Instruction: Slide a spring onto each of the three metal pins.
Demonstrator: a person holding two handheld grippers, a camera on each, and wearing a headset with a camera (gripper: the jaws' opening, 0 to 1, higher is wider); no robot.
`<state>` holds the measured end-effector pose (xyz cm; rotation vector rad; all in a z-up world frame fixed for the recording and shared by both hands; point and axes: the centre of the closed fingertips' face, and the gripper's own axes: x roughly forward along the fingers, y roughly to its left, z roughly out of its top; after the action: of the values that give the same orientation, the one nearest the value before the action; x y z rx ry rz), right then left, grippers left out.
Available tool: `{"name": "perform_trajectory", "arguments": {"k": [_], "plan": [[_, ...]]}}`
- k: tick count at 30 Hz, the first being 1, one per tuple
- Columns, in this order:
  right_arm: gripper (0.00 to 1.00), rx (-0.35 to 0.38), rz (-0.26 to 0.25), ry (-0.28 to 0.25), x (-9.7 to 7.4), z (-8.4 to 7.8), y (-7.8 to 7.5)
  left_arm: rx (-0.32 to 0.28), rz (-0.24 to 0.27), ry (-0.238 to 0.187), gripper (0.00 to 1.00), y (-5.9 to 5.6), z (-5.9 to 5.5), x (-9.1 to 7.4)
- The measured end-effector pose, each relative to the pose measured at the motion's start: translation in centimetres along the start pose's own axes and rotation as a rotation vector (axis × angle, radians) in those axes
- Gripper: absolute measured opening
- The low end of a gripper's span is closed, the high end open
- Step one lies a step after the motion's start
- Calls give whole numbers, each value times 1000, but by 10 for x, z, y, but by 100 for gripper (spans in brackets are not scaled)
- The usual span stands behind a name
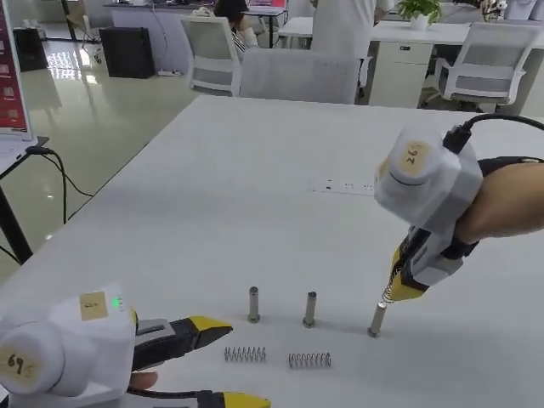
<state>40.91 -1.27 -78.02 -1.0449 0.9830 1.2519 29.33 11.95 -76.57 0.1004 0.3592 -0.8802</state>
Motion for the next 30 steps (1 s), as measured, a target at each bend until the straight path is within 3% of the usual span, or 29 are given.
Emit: {"name": "perform_trajectory", "arguments": {"k": [23,30], "plan": [[8,10,30,34,15,-2,1,-5,4,-3,49,1,0,-2],[8,15,41,47,26,-4,-1,-6,6,-3,49,1,0,-2]]}}
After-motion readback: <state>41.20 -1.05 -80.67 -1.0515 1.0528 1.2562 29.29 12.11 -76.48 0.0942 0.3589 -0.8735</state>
